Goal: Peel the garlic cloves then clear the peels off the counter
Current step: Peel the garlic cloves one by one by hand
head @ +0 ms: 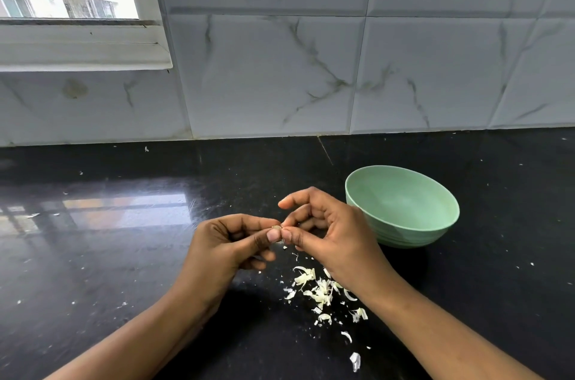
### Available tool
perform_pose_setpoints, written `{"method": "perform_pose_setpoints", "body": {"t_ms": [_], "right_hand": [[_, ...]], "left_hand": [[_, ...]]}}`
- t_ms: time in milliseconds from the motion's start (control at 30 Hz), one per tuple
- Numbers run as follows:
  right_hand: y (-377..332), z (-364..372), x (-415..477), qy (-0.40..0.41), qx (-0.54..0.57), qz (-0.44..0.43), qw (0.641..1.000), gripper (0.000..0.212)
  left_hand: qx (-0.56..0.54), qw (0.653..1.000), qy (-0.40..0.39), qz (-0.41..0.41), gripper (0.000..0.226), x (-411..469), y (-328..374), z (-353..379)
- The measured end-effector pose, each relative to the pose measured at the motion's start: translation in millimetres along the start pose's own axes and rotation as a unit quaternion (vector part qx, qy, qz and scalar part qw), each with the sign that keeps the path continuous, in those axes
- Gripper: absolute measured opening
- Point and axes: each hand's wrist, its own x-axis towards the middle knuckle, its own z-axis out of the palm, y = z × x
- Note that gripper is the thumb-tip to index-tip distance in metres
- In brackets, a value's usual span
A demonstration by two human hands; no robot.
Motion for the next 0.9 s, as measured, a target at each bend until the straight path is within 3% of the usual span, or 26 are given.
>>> {"method": "perform_pose_setpoints", "body": {"t_ms": [133,400,700,900], "right_hand": [[1.5,-2.7,0.7,-0.013,0.038,0.025,0.999,0.027],[1.1,0.1,-1.0,-0.023,-0.023,-0.028,0.999,0.022],[1.9,-7.3,2.7,0.010,0.005,-0.027,1.000,0.023],[0.3,-5.4,1.7,-0.033,-0.023,-0.031,0.999,0.028]], "left_hand": [[0.050,0.998,-0.004,0.043,0.012,-1.0,2.1,-1.3],[0.118,0.988,-0.003,0.102,0.016,-0.3,-0.7,-2.4],[0.028,0.998,-0.009,0.047,0.021,2.0,0.5,-2.2],[0.007,1.000,-0.014,0.010,0.011,2.3,-0.4,-2.2]]}}
